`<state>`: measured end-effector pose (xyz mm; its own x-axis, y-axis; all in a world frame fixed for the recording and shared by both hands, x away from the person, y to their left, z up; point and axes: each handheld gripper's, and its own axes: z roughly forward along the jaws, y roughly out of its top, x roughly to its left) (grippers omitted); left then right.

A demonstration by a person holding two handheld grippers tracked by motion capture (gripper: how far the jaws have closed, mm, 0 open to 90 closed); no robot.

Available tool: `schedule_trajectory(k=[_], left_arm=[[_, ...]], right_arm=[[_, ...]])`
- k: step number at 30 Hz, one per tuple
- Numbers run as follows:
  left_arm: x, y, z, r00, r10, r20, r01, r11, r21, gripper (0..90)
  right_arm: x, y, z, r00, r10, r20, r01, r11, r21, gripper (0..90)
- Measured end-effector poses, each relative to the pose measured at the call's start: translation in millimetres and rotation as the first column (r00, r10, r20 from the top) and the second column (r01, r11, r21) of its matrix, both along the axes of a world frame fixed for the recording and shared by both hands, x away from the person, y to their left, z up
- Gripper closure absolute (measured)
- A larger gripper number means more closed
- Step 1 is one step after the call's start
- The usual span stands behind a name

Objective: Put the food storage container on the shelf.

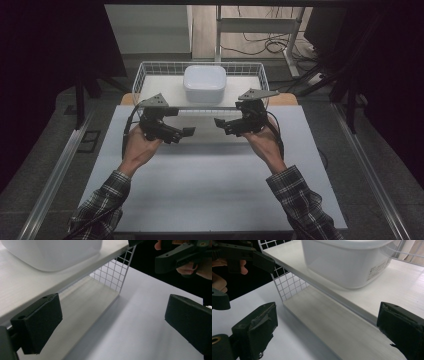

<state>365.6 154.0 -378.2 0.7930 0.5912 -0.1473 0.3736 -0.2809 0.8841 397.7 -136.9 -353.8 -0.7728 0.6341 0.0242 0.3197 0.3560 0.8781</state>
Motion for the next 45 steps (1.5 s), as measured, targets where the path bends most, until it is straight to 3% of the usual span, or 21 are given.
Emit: schedule_trajectory(k=[5,10,15,24,36,45], left_arm=[[-5.2,-0.2,-6.2,0.9991,-0.042,-0.007,0.042,0.9991,0.001,0.9],[-12.4,-2.7,-13.1,0.9988,-0.048,0.012,0.047,0.9977,0.047,0.8],[-18.2,-3.6,-18.5,0.9984,-0.055,0.009,0.055,0.9974,0.048,0.7],[-27.9,-2.5,-33.6,0.9989,-0.047,-0.007,0.047,0.9988,0.013,0.7],[-44.0,-8.4,-60.0,0.9989,-0.045,-0.010,0.045,0.9990,0.005,0.6],[-56.9,-10.1,-78.5,0.9969,-0.071,-0.034,0.069,0.9960,-0.056,0.9]], right_arm=[[-7.0,-3.3,-3.4,0.9999,0.012,0.008,-0.012,0.9998,-0.013,2.5],[-14.2,-5.7,-8.1,0.9997,0.022,0.009,-0.022,0.9995,-0.022,2.3],[-20.6,-8.4,-13.8,0.9994,0.034,0.007,-0.034,0.9992,-0.023,2.1],[-33.0,-12.1,-26.5,0.9985,0.054,0.008,-0.053,0.9981,-0.031,1.4],[-50.2,-12.3,-47.4,0.9977,0.066,0.014,-0.066,0.9974,-0.031,1.1],[-60.2,-11.4,-61.5,0.9975,0.070,0.011,-0.070,0.9963,-0.050,1.1]])
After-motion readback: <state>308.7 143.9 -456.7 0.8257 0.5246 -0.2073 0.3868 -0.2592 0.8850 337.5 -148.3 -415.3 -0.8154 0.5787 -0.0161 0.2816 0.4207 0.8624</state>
